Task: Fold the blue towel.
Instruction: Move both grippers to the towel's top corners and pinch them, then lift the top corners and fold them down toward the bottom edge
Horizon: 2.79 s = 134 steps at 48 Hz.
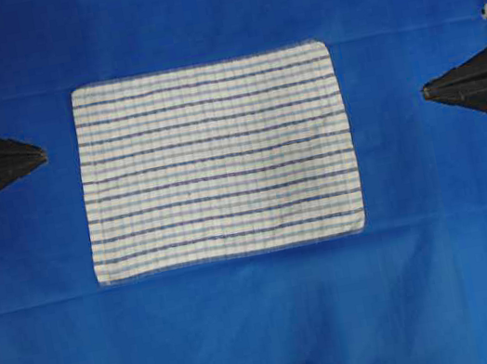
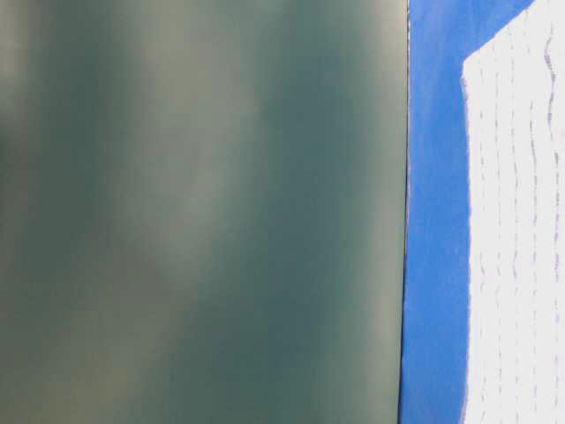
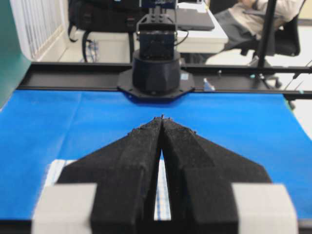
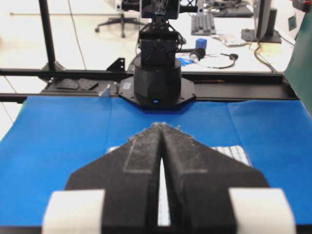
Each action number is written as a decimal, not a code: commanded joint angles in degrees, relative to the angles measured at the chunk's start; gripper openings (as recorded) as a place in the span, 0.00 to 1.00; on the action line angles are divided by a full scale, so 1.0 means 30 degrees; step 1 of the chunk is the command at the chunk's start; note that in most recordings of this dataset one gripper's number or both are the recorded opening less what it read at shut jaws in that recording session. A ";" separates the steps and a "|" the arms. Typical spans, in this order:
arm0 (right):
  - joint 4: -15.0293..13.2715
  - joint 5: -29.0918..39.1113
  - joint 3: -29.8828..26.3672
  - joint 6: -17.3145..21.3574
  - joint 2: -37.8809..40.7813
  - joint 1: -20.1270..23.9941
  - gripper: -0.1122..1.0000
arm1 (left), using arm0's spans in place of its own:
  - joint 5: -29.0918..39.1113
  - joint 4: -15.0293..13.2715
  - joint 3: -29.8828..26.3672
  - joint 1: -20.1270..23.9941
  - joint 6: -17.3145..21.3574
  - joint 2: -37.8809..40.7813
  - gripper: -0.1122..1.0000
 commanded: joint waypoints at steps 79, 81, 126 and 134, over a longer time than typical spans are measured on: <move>0.0059 0.1406 -0.5215 0.1318 1.9980 -1.0400 0.58 | -0.4922 -0.0498 0.1260 1.0547 -0.0586 1.6758 0.85; 0.0029 0.1436 -0.5244 0.1289 2.0098 -1.0400 0.56 | -0.4805 -0.0498 0.1260 1.0576 -0.0557 1.6758 0.82; 0.0029 0.1465 -0.5156 0.1406 1.9277 -1.0225 0.16 | -0.2432 -0.0498 0.0527 1.0371 -0.0645 1.6025 0.12; 0.0029 0.1465 -0.4951 0.1406 1.8604 -1.0195 0.16 | -0.1377 -0.0498 0.0586 1.0371 -0.0645 1.5000 0.13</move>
